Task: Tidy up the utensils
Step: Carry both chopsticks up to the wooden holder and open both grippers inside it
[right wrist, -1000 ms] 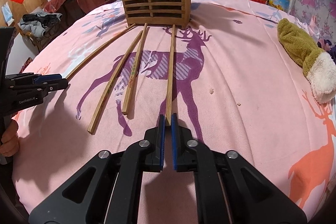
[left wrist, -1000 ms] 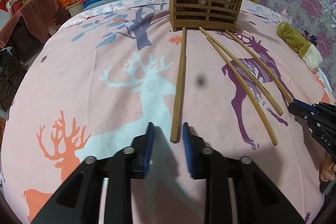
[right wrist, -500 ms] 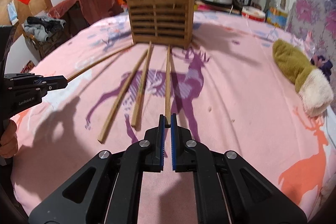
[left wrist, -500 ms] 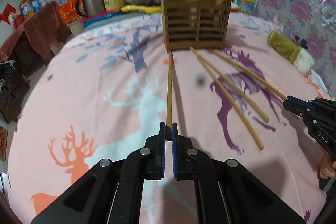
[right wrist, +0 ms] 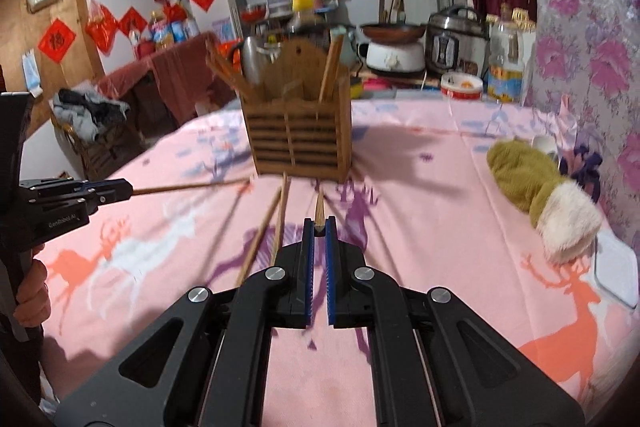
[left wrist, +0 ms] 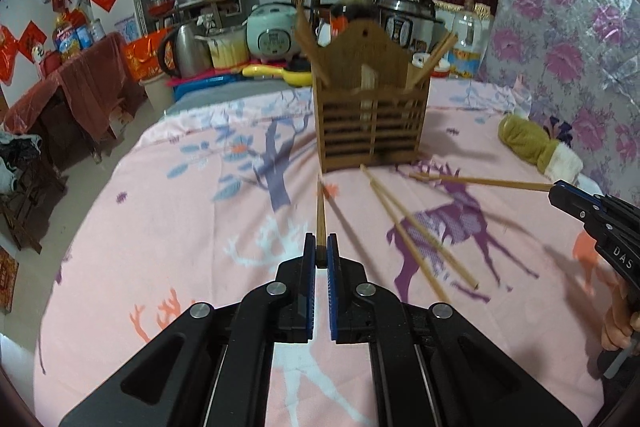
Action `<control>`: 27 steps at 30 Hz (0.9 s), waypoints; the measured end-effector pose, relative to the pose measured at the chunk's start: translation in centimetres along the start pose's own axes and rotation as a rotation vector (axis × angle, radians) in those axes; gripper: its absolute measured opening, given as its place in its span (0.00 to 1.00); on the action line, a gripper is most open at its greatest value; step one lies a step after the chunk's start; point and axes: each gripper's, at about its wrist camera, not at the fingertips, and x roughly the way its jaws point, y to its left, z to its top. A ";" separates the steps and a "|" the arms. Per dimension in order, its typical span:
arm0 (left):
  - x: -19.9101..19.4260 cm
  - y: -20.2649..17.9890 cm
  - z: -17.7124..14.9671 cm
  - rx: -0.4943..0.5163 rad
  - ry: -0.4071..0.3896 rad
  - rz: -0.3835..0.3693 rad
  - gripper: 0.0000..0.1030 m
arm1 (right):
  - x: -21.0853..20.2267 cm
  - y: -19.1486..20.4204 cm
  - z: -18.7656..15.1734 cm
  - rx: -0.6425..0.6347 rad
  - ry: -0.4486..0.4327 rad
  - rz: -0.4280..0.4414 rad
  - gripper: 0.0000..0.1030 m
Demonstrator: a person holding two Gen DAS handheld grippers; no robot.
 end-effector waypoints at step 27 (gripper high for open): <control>-4.6 -2.6 11.3 0.026 -0.128 -0.048 0.06 | -3.4 1.7 8.7 -0.011 -0.192 0.024 0.06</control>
